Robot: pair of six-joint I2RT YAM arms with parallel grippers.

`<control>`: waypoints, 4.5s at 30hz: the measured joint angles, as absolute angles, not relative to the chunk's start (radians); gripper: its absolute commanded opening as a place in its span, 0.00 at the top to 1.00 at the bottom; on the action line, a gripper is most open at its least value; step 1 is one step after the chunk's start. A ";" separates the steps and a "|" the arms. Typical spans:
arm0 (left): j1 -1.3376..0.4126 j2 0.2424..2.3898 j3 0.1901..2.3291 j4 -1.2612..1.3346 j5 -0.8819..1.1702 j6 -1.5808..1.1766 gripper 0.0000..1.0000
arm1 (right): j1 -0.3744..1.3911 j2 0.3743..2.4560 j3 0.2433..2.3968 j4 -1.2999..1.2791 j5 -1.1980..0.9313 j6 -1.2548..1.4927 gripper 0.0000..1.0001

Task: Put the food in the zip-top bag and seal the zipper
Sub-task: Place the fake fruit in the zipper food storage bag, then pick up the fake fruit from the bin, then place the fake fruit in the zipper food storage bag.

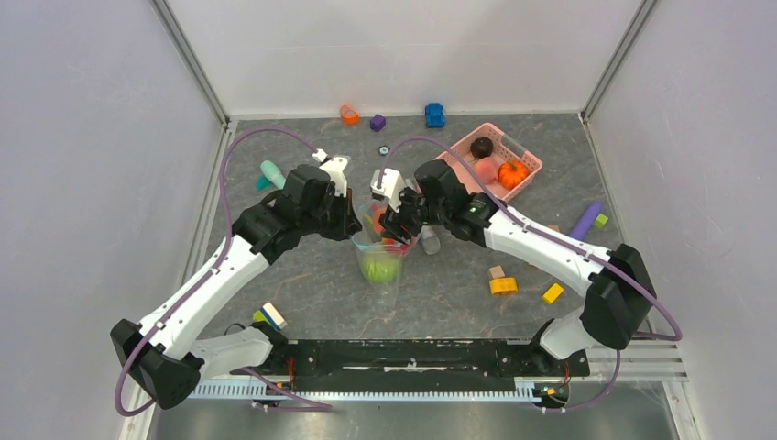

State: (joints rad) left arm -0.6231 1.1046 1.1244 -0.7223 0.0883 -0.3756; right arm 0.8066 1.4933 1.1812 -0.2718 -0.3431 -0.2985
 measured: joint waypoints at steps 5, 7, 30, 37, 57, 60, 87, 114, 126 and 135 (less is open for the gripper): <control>-0.623 1.105 1.124 -0.722 0.089 -0.376 0.98 | 0.817 1.513 1.192 -0.260 -0.282 -0.268 0.70; -0.623 1.105 1.124 -0.722 0.089 -0.376 0.98 | 0.818 1.521 1.192 -0.246 -0.265 -0.250 0.59; -0.623 1.104 1.124 -0.722 0.089 -0.376 0.98 | 0.823 1.478 1.145 0.000 -0.245 -0.086 0.02; -0.623 1.104 1.124 -0.722 0.088 -0.376 0.98 | 0.823 1.395 1.125 0.000 -0.123 -0.093 0.02; -0.623 1.079 1.113 -0.701 0.089 -0.376 0.98 | 0.429 1.639 1.337 -0.191 0.349 0.039 0.02; -0.623 1.076 1.113 -0.701 0.089 -0.376 0.98 | 0.391 1.768 1.419 -0.217 0.381 0.027 0.02; -0.623 1.071 1.111 -0.700 0.089 -0.376 0.98 | 0.331 2.146 1.504 -0.173 0.592 -0.023 0.55; -0.623 1.064 1.106 -0.694 0.107 -0.376 0.98 | 0.331 1.341 1.036 0.019 -0.082 -0.031 0.70; -0.623 1.064 1.106 -0.692 0.108 -0.376 0.98 | 0.437 1.230 0.961 0.266 -0.699 0.101 0.65; -0.623 1.064 1.106 -0.683 0.111 -0.376 0.98 | 0.687 1.388 1.147 -0.018 -0.654 -0.072 0.64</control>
State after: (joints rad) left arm -0.6228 1.0637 1.1057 -0.6834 0.1112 -0.3756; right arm 0.6872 1.3884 1.1469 -0.0177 -0.6544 -0.0715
